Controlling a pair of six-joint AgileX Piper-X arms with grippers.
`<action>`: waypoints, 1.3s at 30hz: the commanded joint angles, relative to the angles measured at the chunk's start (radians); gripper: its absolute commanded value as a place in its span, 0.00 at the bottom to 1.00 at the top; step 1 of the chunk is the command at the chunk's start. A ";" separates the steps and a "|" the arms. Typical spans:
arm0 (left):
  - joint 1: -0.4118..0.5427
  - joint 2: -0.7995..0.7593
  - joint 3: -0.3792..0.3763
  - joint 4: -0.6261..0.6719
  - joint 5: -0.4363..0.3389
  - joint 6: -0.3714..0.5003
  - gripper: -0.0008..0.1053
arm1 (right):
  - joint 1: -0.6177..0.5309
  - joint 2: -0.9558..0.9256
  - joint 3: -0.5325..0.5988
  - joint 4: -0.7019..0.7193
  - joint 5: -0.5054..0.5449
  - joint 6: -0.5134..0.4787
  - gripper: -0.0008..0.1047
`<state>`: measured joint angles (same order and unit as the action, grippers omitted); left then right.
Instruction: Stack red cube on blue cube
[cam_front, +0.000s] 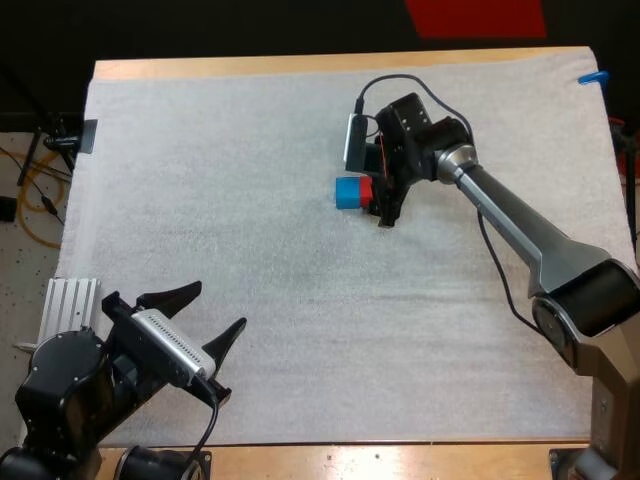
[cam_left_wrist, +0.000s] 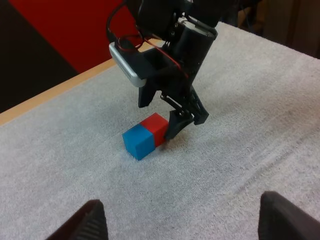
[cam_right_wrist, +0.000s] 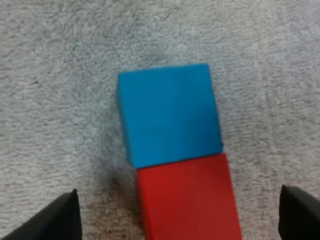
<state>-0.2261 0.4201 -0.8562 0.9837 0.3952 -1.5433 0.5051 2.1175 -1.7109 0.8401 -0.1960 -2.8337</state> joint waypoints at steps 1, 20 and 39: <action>-0.004 -0.001 -0.008 -0.006 -0.002 0.000 0.60 | 0.001 0.002 -0.012 0.003 -0.033 -0.006 0.74; -0.004 -0.001 -0.008 0.046 -0.002 0.000 0.60 | -0.001 0.042 -0.010 -0.056 -0.023 0.063 0.24; -0.004 -0.001 -0.008 0.044 -0.002 0.000 0.60 | -0.001 -0.011 -0.149 0.090 -0.002 0.126 0.01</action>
<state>-0.2261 0.4201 -0.8562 1.0371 0.3952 -1.5433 0.5051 2.1338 -1.8455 0.9210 -0.1922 -2.7079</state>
